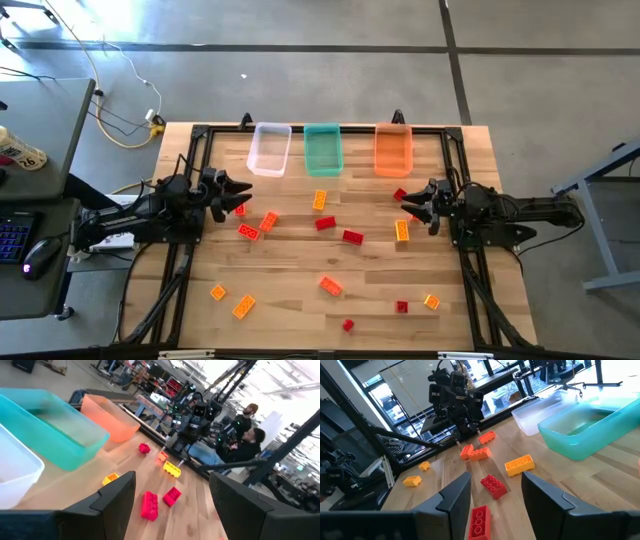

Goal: Sort & place blocks by color
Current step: Put the orange game piece into the transparent bin

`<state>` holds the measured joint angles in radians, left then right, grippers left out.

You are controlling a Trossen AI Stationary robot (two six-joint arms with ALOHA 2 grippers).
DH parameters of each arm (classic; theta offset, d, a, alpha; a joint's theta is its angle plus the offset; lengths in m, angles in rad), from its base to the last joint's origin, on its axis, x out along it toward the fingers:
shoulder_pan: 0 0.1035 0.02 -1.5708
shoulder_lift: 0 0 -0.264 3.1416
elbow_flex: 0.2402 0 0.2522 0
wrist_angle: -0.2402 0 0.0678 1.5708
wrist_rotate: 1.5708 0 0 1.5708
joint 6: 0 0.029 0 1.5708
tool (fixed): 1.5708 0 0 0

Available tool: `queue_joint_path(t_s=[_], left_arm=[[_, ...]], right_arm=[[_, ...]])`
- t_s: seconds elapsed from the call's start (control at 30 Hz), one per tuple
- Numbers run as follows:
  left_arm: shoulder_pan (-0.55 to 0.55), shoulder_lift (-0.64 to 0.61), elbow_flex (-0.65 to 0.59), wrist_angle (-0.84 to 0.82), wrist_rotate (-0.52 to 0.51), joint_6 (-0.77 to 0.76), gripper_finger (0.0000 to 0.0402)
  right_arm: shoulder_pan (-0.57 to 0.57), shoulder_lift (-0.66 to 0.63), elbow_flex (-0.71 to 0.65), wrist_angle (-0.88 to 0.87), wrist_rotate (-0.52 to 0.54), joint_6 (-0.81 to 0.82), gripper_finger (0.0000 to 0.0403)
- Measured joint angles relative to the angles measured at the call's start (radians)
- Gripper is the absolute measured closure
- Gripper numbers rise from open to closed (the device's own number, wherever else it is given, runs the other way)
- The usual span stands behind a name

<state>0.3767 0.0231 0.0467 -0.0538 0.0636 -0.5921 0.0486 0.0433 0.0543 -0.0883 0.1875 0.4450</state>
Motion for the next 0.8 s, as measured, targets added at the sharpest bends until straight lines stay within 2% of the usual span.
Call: queue_joint_path(t_s=[0.2,0.4,0.6,0.8], left_arm=[[0.000,0.000,0.000,0.017,0.001,-0.036,0.0158],[0.000,0.000,0.016,0.129,0.002,-0.078,0.0158],[0.000,0.007,0.113,0.134,0.000,-0.048,0.0158],[0.000,0.086,0.258,0.091,0.004,0.095,0.0158]], right_arm=[[0.000,0.000,0.000,0.000,0.000,0.000,0.0242],[0.000,0.000,0.000,0.000,0.000,0.000,0.0242],[0.000,0.000,0.000,0.000,0.000,0.000,0.0242],[0.000,0.000,0.000,0.000,0.000,0.000,0.0242]])
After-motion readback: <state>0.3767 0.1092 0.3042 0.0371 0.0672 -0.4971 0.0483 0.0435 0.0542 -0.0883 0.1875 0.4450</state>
